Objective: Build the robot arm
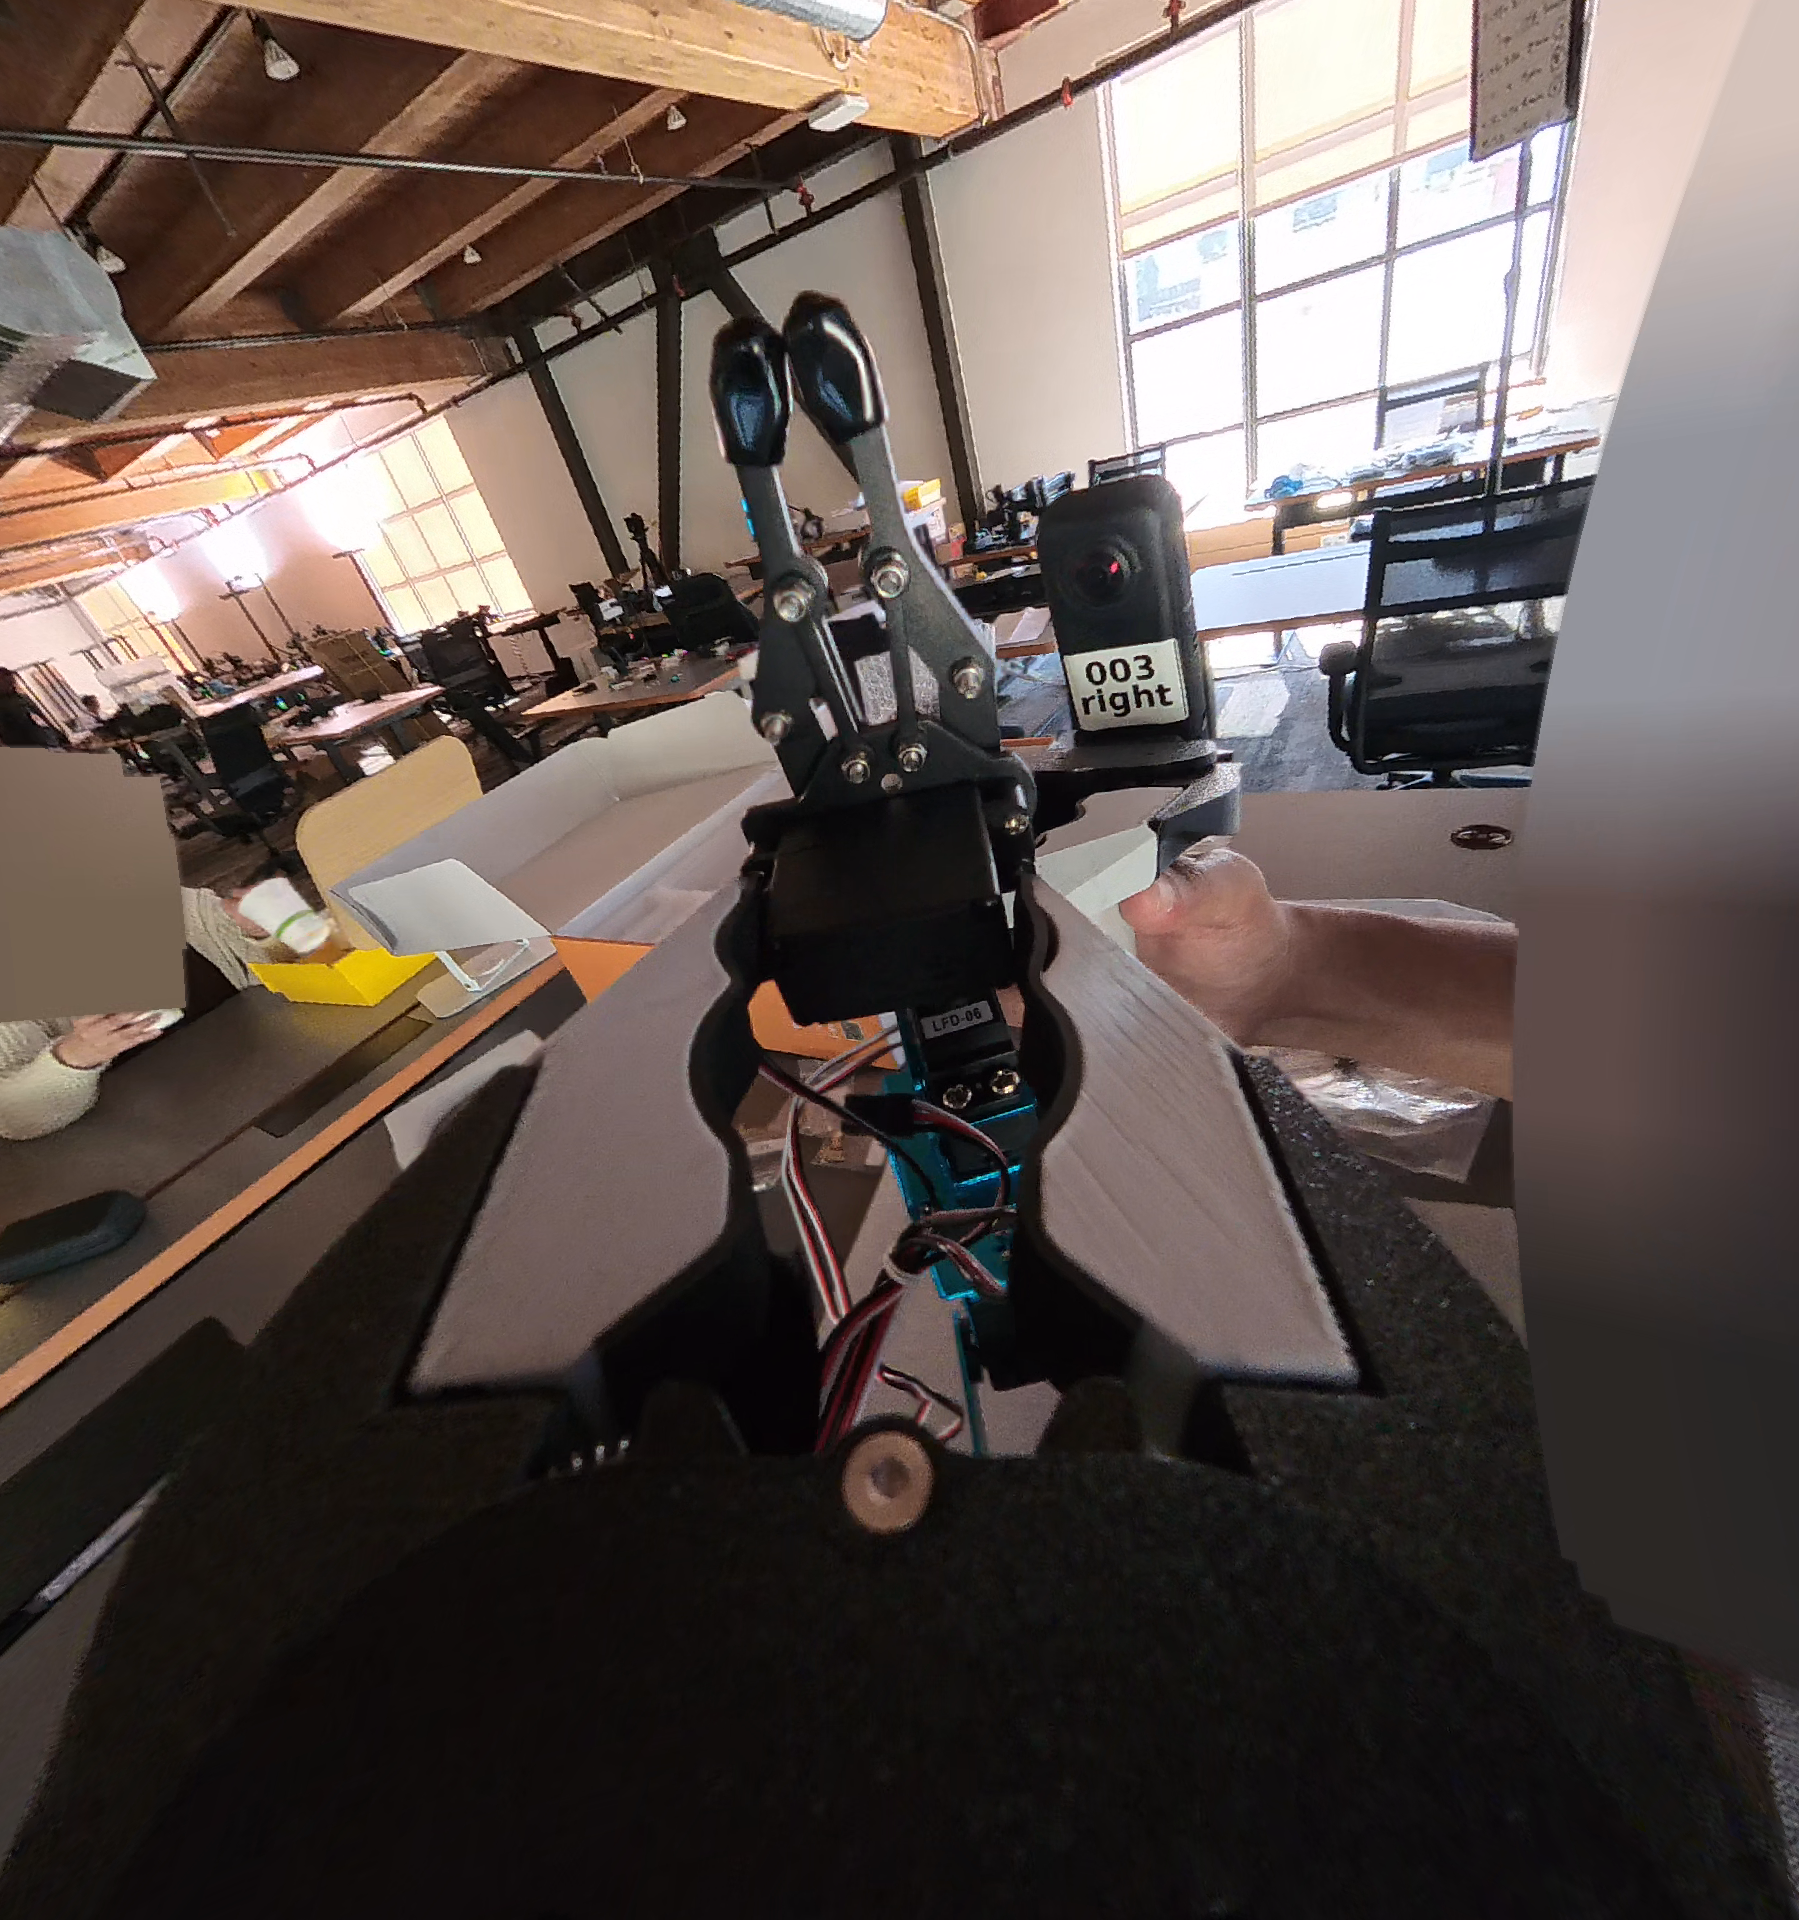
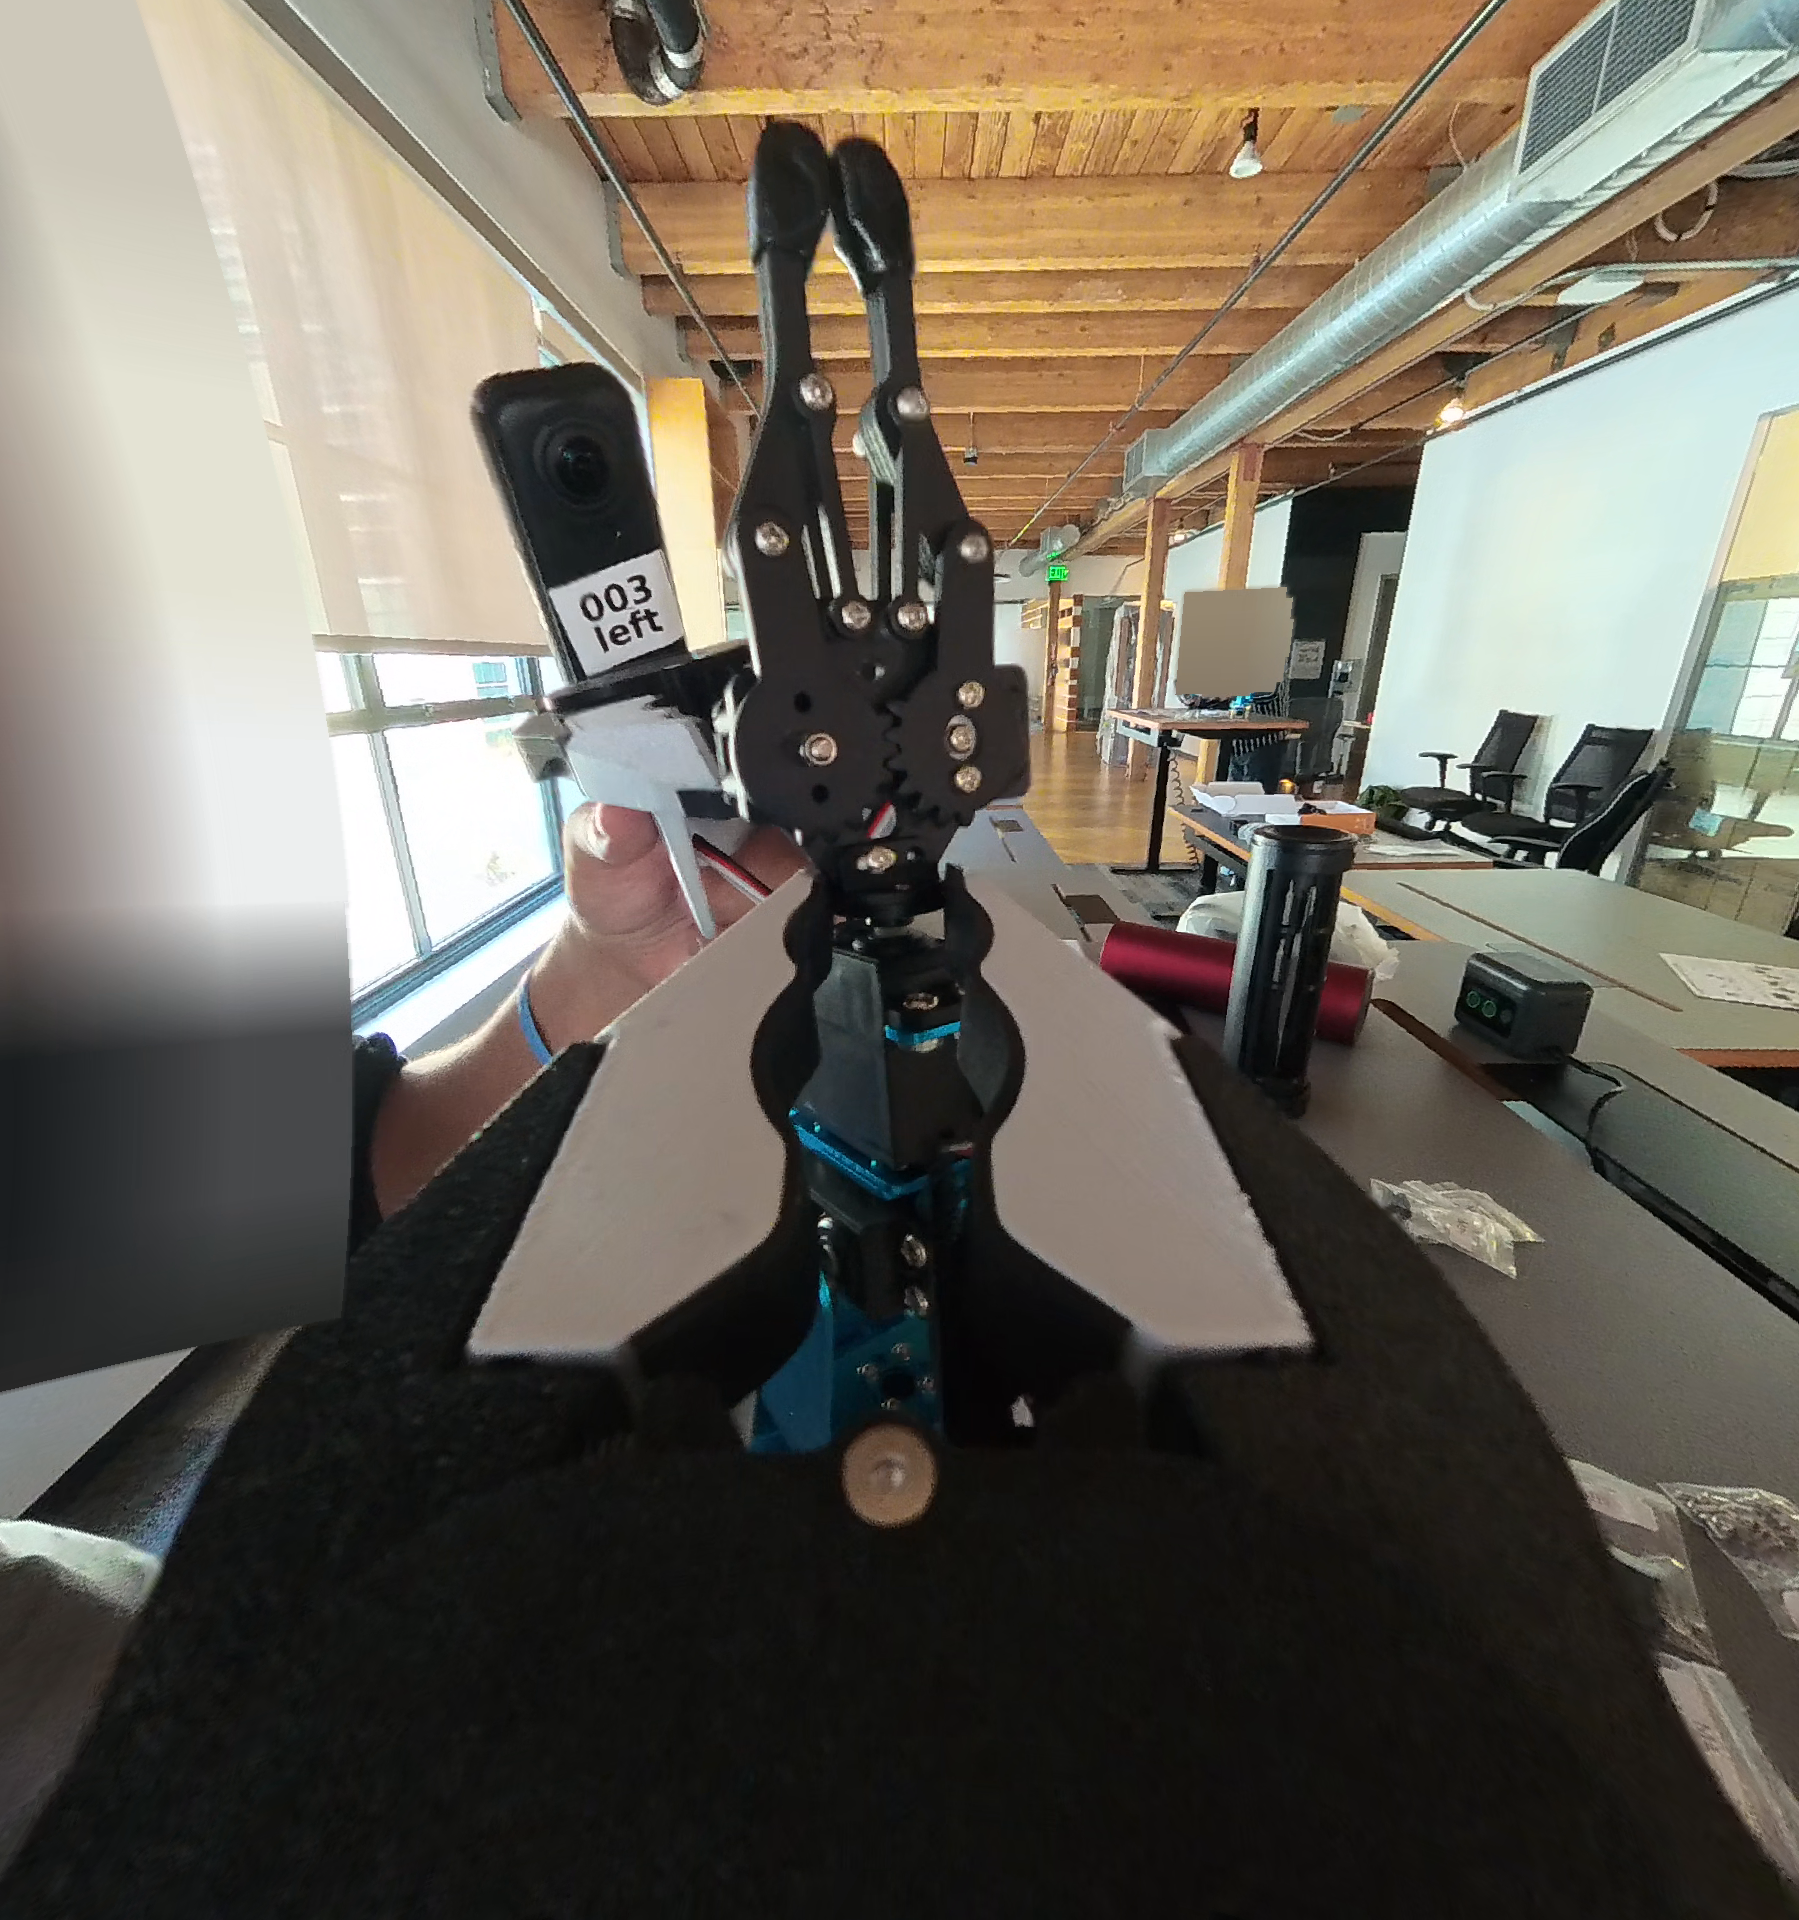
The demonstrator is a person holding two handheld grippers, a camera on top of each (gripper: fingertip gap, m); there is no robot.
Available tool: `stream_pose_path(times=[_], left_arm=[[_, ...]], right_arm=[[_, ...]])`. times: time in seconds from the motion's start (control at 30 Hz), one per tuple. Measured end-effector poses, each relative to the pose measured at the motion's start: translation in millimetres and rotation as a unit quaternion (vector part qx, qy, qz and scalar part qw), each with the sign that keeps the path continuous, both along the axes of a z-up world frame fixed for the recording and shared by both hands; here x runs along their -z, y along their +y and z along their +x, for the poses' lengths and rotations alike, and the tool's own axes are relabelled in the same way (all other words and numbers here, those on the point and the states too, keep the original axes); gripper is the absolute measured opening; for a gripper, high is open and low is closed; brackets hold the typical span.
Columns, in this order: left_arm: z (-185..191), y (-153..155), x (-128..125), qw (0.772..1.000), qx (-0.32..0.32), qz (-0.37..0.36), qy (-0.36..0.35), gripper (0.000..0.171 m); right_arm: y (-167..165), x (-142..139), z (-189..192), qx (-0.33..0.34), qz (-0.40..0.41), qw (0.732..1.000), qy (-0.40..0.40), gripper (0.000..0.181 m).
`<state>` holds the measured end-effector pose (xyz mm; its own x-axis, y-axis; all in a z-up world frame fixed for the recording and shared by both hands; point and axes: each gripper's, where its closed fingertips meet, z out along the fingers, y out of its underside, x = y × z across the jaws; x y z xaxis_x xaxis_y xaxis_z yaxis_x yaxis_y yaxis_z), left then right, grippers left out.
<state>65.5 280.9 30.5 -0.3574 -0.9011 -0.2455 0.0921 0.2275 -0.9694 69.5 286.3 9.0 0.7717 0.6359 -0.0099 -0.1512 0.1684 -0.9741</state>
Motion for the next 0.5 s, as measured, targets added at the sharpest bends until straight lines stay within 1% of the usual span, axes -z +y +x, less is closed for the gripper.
stream_pose_path(times=[0.13, 0.2, 0.3, 0.37, 0.5], left_arm=[[-0.3, -0.6, 0.0, 0.999, -0.012, 0.031, -0.018, 0.048], [-0.2, -0.1, 0.7, 0.999, -0.017, 0.034, -0.018, 0.048], [2.1, 1.8, 1.3, 1.0, -0.017, -0.001, 0.0, 0.046], [3.4, 1.8, 1.5, 0.999, -0.013, -0.031, 0.014, 0.047], [5.6, 1.8, 1.0, 0.997, -0.006, -0.065, 0.031, 0.046]], right_arm=[[-0.1, 0.2, 0.2, 0.005, 0.008, 1.0, -0.005, 0.02], [-0.1, 0.5, 0.4, 0.002, 0.007, 1.0, -0.006, 0.02], [0.3, 0.8, 1.9, -0.012, -0.006, 1.0, 0.013, 0.021], [-0.6, 0.7, 2.5, -0.015, 0.001, 1.0, 0.019, 0.021], [-1.9, 0.7, 3.5, -0.022, 0.008, 0.999, 0.031, 0.021]])
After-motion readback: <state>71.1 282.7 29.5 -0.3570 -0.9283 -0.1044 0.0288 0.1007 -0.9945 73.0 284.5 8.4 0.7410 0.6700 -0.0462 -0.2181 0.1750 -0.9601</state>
